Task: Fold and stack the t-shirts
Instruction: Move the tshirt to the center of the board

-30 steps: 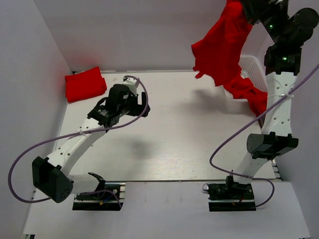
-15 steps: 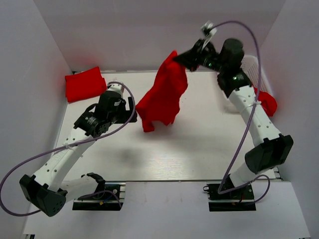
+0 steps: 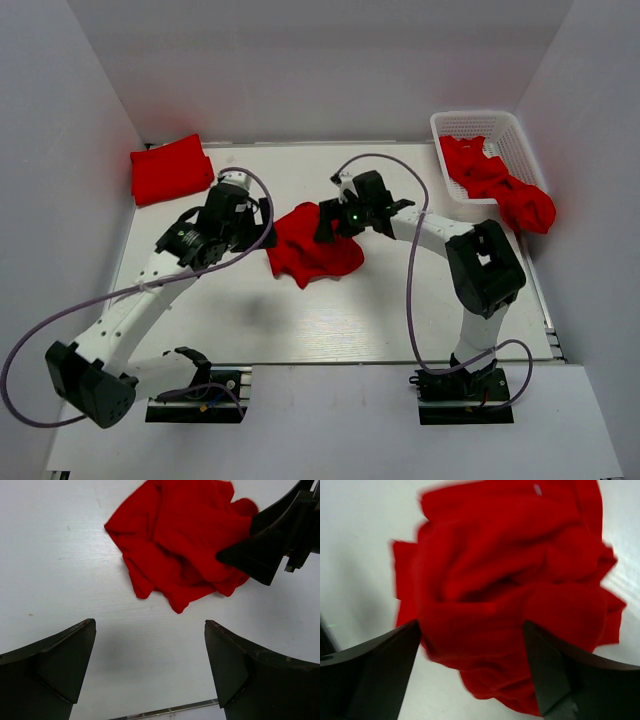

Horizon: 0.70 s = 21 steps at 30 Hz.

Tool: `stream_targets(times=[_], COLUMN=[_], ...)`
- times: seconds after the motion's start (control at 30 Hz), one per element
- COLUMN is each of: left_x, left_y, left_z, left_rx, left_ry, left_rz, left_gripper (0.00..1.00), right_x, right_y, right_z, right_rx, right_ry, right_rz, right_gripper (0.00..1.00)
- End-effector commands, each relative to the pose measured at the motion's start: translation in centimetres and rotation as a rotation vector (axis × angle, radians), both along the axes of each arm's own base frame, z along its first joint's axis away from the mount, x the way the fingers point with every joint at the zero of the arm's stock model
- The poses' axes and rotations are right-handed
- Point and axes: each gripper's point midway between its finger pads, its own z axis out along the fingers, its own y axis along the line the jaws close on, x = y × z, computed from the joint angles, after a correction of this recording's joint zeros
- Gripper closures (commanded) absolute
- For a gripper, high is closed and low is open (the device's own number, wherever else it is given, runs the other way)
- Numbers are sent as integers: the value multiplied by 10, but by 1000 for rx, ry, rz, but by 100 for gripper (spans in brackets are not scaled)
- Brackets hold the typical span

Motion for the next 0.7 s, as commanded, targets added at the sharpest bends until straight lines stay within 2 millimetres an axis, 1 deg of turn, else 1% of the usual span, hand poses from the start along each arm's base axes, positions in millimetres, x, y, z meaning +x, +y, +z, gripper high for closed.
stream_targets(times=[0.0,0.03,0.07,0.1,0.13,0.2,0.23,0.27,0.3,0.33,0.37,0.4,0.43,0.5,0.53,0.57,0.6,0.63,0.67], left_x=[2,5,9,11,13,22,25,27,32,37,36,38,37,40,36,33,26,27,24], left_y=[-16,-20,-22,-29,-33,-34,-32,-30,-27,-22,-20,-16,-16,-6,-8,-9,-3,-7,-2], left_z=[-8,-21,-23,-24,-36,-32,-29,-33,-27,-22,-24,-25,-31,-36,-43,-53,-68,-71,-82], left_rx=[-52,-36,-31,-55,-44,-44,-49,-31,-32,-30,-20,-15,-4,7,3,-7,0,-17,-9], left_ry=[78,121,129,152,191,179,171,174,158,143,147,156,178,205,228,268,308,309,329], left_rz=[-11,-17,-16,-40,-46,-44,-36,-21,-18,3,11,24,25,54,41,32,40,26,38], left_gripper=[0,0,0,0,0,0,0,0,0,0,0,0,0,0,0,0,0,0,0], right_x=[13,13,16,25,27,32,30,29,25,20,18,9,5,-11,-16,-24,-26,-32,-37], right_y=[-16,-18,-21,-32,-35,-46,-54,-60,-67,-72,-79,-84,-86,-95,-100,-103,-107,-113,-115], right_z=[-1,7,19,22,46,59,77,80,77,96,99,98,99,97,94,96,93,76,84], right_rx=[-71,-74,-77,-120,-106,-132,-130,-139,-159,-144,-160,-169,-170,-192,-206,-202,-212,-236,-213], right_ry=[-35,-58,-89,-127,-178,-217,-251,-251,-247,-282,-290,-290,-285,-268,-255,-258,-256,-234,-255], right_rz=[-120,-129,-143,-194,-207,-256,-287,-304,-315,-322,-345,-338,-335,-322,-325,-320,-333,-337,-338], right_gripper=[10,10,10,10,10,10,10,10,10,10,10,10,10,10,10,10,10,10,10])
